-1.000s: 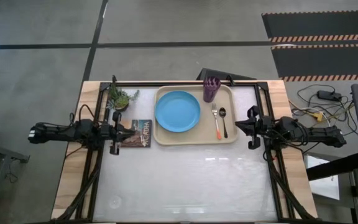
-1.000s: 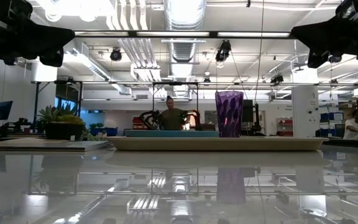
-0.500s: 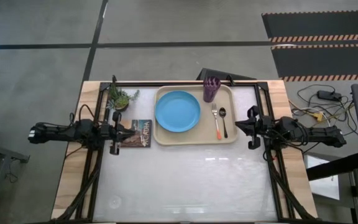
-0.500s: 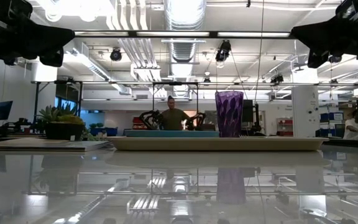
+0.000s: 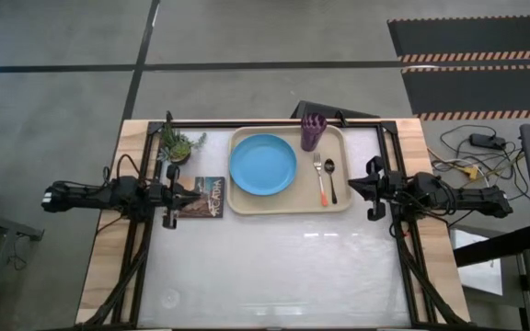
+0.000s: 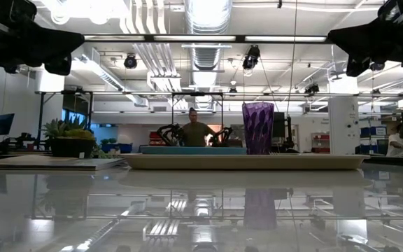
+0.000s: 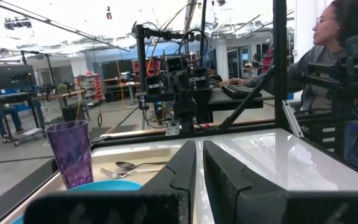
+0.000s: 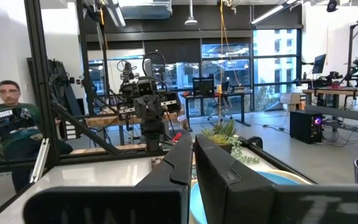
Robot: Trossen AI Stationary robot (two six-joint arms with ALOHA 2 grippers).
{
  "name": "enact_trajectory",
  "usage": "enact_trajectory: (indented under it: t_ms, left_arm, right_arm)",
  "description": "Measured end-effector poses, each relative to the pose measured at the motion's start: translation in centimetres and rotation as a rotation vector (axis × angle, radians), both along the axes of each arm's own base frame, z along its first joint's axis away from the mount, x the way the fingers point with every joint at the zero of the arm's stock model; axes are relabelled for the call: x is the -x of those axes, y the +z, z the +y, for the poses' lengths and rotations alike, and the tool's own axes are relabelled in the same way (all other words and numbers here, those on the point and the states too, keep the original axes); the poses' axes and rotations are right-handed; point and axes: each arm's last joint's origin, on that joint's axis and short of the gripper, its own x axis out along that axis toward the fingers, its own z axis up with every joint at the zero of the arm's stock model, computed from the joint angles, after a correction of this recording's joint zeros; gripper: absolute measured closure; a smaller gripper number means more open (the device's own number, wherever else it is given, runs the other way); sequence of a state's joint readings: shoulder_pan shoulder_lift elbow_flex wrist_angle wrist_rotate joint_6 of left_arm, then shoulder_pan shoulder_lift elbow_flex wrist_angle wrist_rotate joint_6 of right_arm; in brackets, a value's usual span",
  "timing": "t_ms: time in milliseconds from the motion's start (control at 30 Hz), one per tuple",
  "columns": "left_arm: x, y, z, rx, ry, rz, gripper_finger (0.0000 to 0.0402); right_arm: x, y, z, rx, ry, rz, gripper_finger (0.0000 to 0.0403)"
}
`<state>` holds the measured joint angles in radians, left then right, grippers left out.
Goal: Pick and place plate/cup/fork/spoon on tray
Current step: Return to Home Position
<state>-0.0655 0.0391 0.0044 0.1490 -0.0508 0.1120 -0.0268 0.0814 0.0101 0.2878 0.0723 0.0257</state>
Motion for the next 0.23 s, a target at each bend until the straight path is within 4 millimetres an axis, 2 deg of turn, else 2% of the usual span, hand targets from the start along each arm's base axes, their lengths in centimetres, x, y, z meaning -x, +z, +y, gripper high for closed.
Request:
enact_trajectory:
  t_ms: [233]
  left_arm:
    - [0.00,0.00,0.01,0.000,0.003,0.000,0.0389]
  right_arm:
    - [0.00,0.00,0.00,0.000,0.000,0.000,0.0394]
